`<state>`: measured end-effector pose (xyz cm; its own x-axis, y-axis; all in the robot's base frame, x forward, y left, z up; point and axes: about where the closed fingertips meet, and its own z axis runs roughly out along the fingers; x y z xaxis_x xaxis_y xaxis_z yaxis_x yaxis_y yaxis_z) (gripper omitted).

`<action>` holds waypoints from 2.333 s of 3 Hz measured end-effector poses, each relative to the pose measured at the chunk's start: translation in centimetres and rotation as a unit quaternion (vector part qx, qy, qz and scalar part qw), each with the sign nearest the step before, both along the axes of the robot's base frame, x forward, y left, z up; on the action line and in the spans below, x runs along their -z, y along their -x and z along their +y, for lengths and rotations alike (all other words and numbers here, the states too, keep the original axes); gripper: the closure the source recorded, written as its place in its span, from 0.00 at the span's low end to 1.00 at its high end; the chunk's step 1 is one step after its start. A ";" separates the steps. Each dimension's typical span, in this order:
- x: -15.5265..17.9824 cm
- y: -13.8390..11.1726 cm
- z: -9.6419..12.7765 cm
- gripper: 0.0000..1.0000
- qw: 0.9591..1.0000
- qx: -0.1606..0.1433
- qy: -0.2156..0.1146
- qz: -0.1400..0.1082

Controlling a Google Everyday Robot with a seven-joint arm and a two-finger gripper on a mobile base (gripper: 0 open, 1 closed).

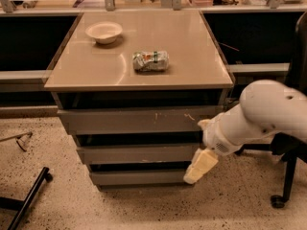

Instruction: Open bottom drawer

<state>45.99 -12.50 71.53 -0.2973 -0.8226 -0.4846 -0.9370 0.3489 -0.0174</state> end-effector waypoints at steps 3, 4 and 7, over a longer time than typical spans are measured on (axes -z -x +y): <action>13.0 0.1 4.6 0.00 0.996 -0.013 -0.088 0.017; 16.7 -0.3 5.9 0.00 0.994 -0.011 -0.105 0.010; 28.1 -0.8 9.7 0.00 0.988 -0.019 -0.145 -0.040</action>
Offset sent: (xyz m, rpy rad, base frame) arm -0.0002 0.0598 -0.1766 0.2522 0.0285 0.0356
